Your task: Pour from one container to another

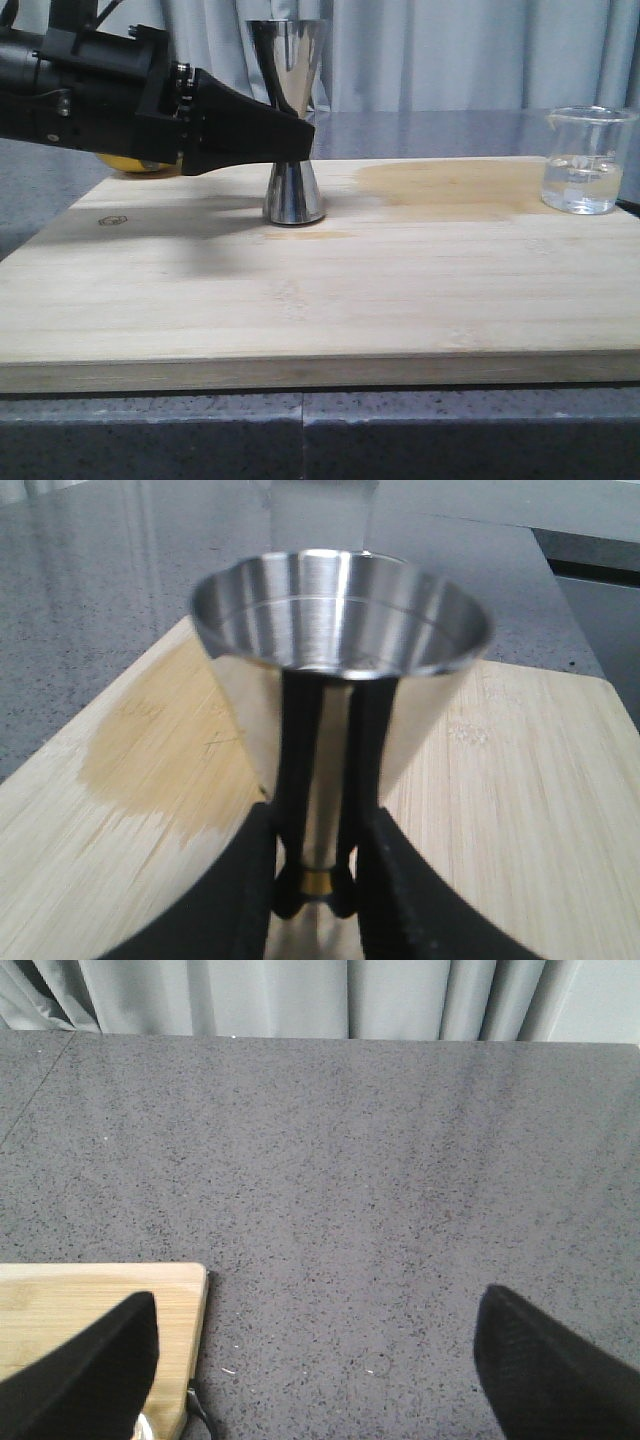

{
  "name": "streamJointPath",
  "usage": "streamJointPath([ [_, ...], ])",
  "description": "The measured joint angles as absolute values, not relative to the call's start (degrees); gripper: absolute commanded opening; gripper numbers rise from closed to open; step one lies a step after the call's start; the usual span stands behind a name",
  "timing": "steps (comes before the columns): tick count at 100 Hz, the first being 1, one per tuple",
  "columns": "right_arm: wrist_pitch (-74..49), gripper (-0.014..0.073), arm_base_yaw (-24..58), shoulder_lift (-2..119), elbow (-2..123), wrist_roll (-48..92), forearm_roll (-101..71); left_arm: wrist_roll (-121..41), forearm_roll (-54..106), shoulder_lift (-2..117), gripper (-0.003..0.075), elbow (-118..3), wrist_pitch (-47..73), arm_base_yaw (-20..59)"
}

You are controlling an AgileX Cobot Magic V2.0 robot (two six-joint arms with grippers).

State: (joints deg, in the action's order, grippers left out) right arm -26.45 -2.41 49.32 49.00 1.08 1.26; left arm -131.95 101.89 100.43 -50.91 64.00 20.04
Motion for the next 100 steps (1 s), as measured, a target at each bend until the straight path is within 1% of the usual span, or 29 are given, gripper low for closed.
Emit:
streamJointPath([
  [24,-26.4,0.0584,-2.4,49.3,49.0,1.1,1.3,-132.1,101.8,100.4,0.0078,-50.9,64.9,20.0],
  [51,-24.4,0.0584,-2.0,49.3,45.8,1.1,1.3,-132.2,101.5,100.5,0.001,-52.3,65.2,20.0],
  [81,-19.9,0.0584,6.1,47.6,39.7,1.1,1.0,-131.3,101.5,100.5,0.0008,-54.2,65.7,20.0],
  [100,-17.1,0.0585,8.1,45.2,34.8,1.1,1.0,-130.4,101.5,100.5,0.0008,-54.3,65.8,20.0],
])
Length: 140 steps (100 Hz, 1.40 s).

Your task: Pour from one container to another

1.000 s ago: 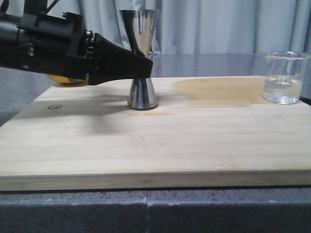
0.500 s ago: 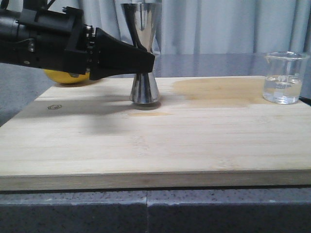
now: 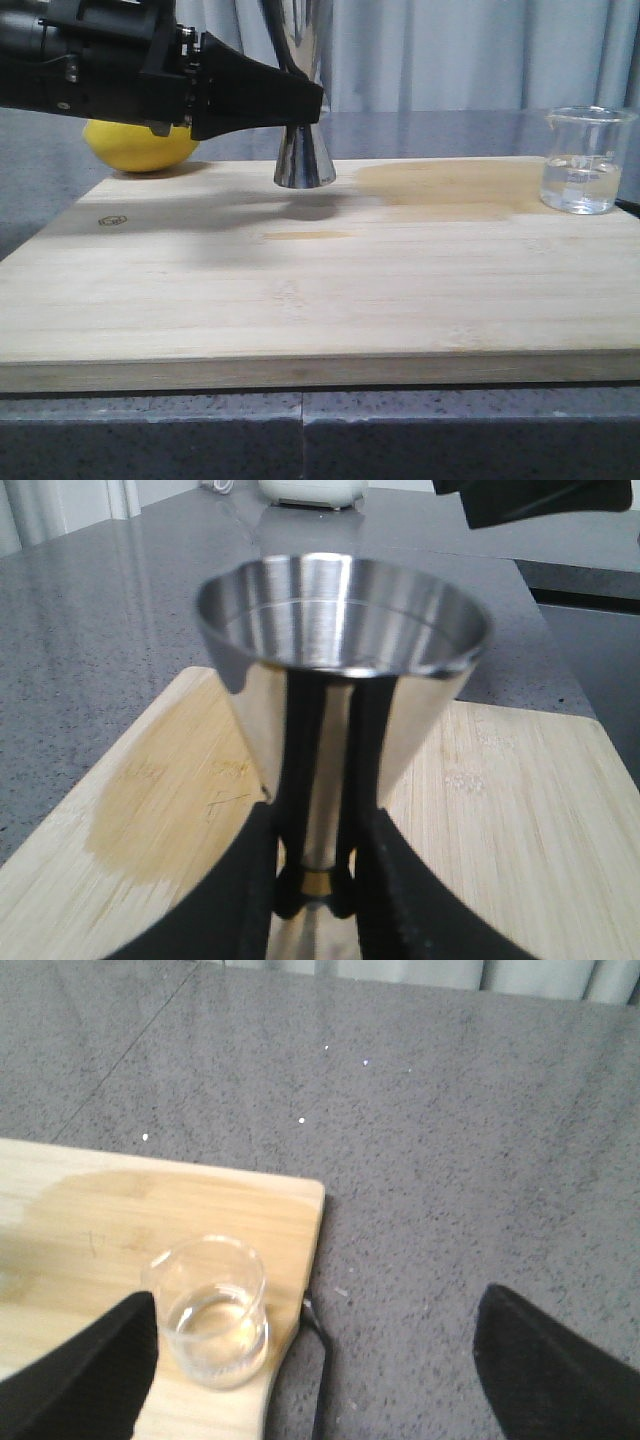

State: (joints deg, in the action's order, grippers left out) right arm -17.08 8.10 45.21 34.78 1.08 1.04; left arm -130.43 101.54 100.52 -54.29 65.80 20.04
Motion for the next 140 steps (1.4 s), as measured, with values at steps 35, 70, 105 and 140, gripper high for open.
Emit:
streamJointPath([
  [35,-13.1,0.0585,8.8,38.4,23.5,1.1,-2.7,-130.3,101.5,100.5,0.0008,-54.3,65.8,20.0],
  [70,1.1,0.0585,17.3,38.3,15.3,1.1,-3.7,-130.2,101.5,100.5,0.0008,-54.3,65.8,20.0],
  [105,14.9,0.0584,17.3,51.7,13.9,1.1,-3.6,-130.2,101.5,100.5,0.0008,-54.3,65.8,20.0],
  [140,32.5,0.0584,17.3,66.5,13.9,1.1,-2.5,-130.2,101.5,100.5,0.0008,-54.3,65.9,20.0],
])
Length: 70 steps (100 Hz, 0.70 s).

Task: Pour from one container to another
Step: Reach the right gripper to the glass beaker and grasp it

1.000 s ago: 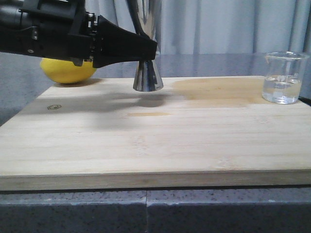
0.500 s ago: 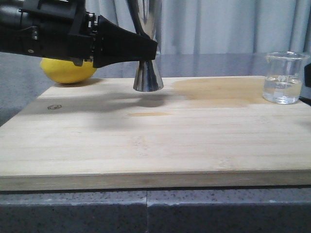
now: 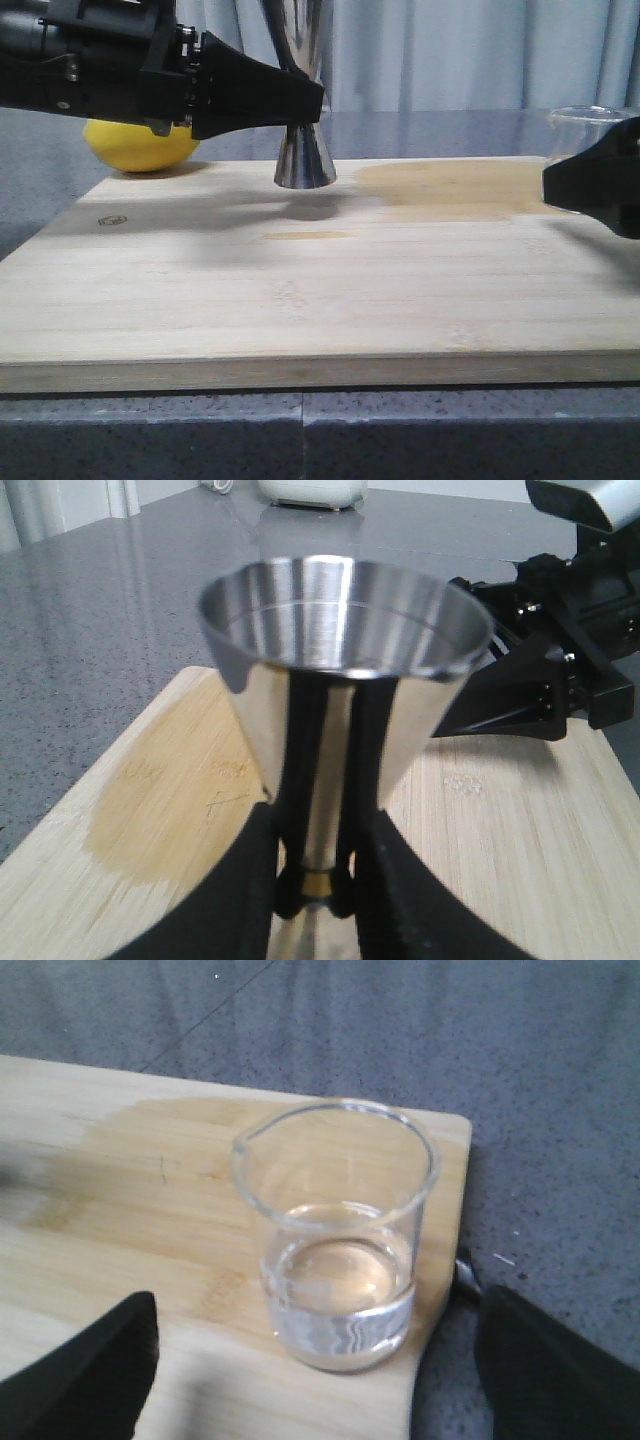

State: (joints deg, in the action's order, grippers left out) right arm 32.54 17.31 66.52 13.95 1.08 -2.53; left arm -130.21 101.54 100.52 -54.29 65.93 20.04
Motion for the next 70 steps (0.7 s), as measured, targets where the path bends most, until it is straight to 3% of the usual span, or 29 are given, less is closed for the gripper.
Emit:
streamJointPath([
  [70,48.5,0.0583,17.3,75.5,13.9,1.1,-2.4,-130.2,101.5,100.5,0.0008,-54.3,65.9,20.0],
])
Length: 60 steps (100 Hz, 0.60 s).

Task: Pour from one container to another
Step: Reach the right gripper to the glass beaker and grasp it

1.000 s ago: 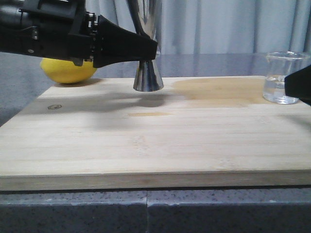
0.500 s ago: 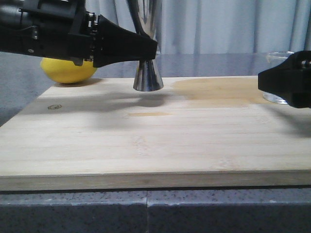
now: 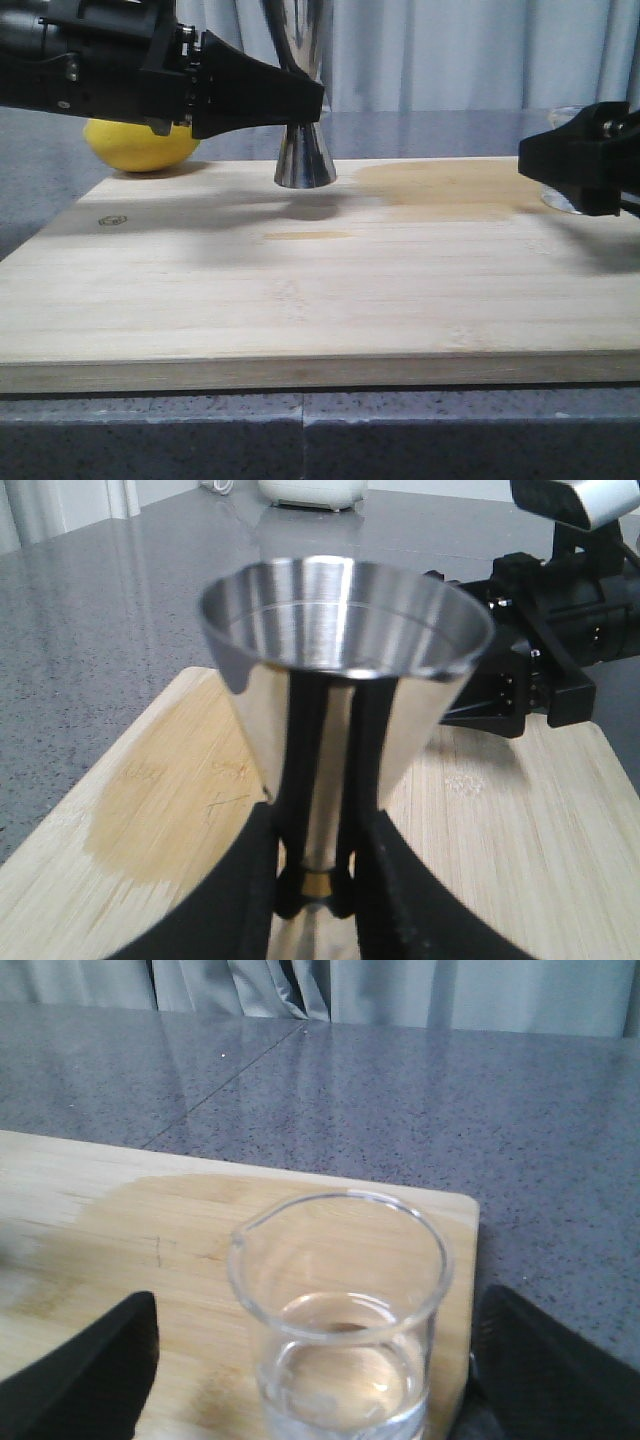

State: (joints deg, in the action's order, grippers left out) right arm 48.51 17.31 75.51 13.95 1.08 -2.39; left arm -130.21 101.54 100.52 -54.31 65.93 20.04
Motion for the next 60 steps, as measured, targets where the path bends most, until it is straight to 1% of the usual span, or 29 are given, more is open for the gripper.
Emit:
streamJointPath([
  [32,53.7,0.0577,17.3,80.2,14.1,1.1,-3.3,-130.2,101.5,100.5,0.0008,-54.3,65.9,20.0],
  [38,54.6,0.0547,17.3,80.7,14.1,1.1,-3.4,-130.2,101.5,100.5,0.0008,-54.3,65.9,20.0],
  [47,55.6,0.0468,17.3,80.8,14.2,1.1,-3.7,-130.2,101.5,100.5,0.0008,-54.3,65.9,20.0],
  [52,55.8,0.0437,17.3,80.9,14.2,1.5,-3.7,-130.2,101.5,100.5,0.0008,-54.3,65.9,20.0],
  [60,55.9,0.0416,17.3,80.9,14.2,1.7,-3.7,-130.2,101.5,100.5,0.0008,-54.3,65.9,20.0],
])
